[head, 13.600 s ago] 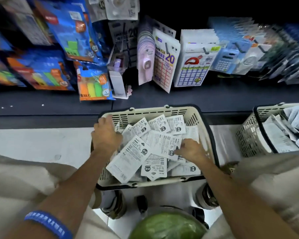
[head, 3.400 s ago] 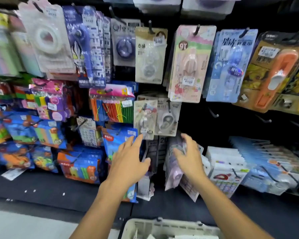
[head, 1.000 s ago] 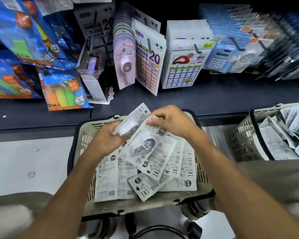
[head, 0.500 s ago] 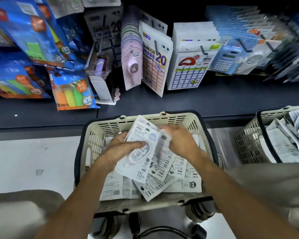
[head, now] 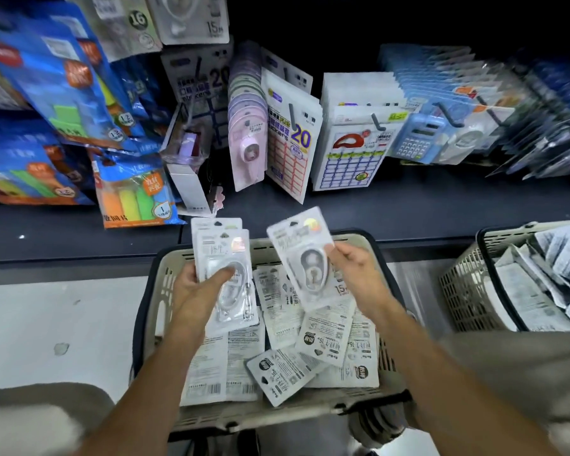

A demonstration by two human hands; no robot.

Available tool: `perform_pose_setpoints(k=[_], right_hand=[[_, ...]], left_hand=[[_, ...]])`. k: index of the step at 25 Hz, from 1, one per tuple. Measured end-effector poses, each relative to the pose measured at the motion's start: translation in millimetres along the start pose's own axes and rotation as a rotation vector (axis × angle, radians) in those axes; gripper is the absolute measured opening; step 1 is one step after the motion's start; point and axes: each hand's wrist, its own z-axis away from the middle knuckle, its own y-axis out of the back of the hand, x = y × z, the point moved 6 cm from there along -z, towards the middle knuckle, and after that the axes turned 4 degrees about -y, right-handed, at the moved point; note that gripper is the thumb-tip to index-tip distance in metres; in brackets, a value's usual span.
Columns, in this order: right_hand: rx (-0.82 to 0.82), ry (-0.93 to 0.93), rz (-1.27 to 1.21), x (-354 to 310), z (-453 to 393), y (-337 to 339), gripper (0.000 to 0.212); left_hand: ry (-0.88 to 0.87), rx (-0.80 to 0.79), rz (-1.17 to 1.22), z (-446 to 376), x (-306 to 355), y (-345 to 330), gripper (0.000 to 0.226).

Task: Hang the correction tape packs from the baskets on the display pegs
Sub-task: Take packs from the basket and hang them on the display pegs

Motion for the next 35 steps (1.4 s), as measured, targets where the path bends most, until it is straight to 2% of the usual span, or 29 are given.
perform_pose_setpoints(k=[1,2,4,5,7,9,12,13,15,17,18,20,23,24,25,26,27,28,29,30,32,34,35], right_hand=[[-0.040,-0.101,-0.162,-3,2,-3,0.022],[-0.092,-0.160,-0.192,-8,9,-15,0.021],[-0.147,-0.152,0.054,-9,23,-50,0.021],[-0.123,-0.092,0.238,-8,29,-66,0.022],[-0.034,0.060,0.540,-7,36,-83,0.024],[-0.040,0.095,0.696,0,37,-87,0.020],[-0.027,0.025,0.763,11,39,-84,0.014],[0.007,0.005,0.755,13,41,-82,0.019],[0.019,-0.025,0.726,12,43,-82,0.048],[-0.023,-0.028,0.701,10,46,-87,0.070],[-0.046,-0.011,0.705,10,48,-93,0.070],[-0.088,-0.037,0.643,18,51,-105,0.052],[-0.178,-0.319,0.178,36,40,-89,0.018],[-0.185,-0.299,0.222,40,34,-73,0.020],[-0.175,-0.238,0.396,43,27,-53,0.032],[-0.188,-0.138,0.733,49,19,-34,0.052],[-0.252,-0.056,1.067,57,17,-22,0.072],[-0.331,0.021,1.298,66,19,-17,0.087],[-0.396,0.066,1.400,77,22,-14,0.093],[-0.406,0.102,1.399,86,22,-12,0.089],[-0.309,0.165,1.244,81,16,-8,0.062],[-0.101,0.186,0.999,59,8,0,0.037],[-0.001,0.186,0.860,47,5,7,0.032]], left_hand=[[-0.003,-0.059,-0.015,1,1,-5,0.032],[0.013,-0.139,-0.009,4,1,-12,0.031],[0.131,-0.291,0.110,15,-6,-29,0.033],[0.197,-0.346,0.165,23,-8,-36,0.038],[0.220,-0.405,0.144,28,-14,-38,0.048],[0.210,-0.408,0.080,28,-19,-32,0.052],[0.205,-0.409,-0.051,26,-26,-30,0.058],[0.206,-0.396,-0.059,24,-26,-30,0.054],[0.181,-0.357,-0.044,18,-25,-30,0.042],[0.165,-0.347,-0.037,15,-25,-33,0.040],[0.163,-0.360,-0.050,15,-26,-35,0.044],[0.165,-0.395,-0.081,16,-32,-40,0.055],[0.210,-0.409,-0.096,13,-43,-38,0.058],[0.232,-0.404,-0.109,12,-46,-35,0.062],[0.255,-0.387,-0.119,12,-49,-32,0.069],[0.266,-0.369,-0.132,12,-52,-29,0.072],[0.264,-0.350,-0.140,10,-55,-26,0.069],[0.261,-0.333,-0.140,8,-57,-23,0.062],[0.262,-0.315,-0.128,6,-58,-20,0.054],[0.257,-0.299,-0.116,4,-59,-17,0.046],[0.233,-0.284,-0.093,2,-57,-13,0.035],[0.221,-0.263,-0.030,4,-52,-12,0.035],[0.230,-0.247,0.022,5,-49,-11,0.038]])
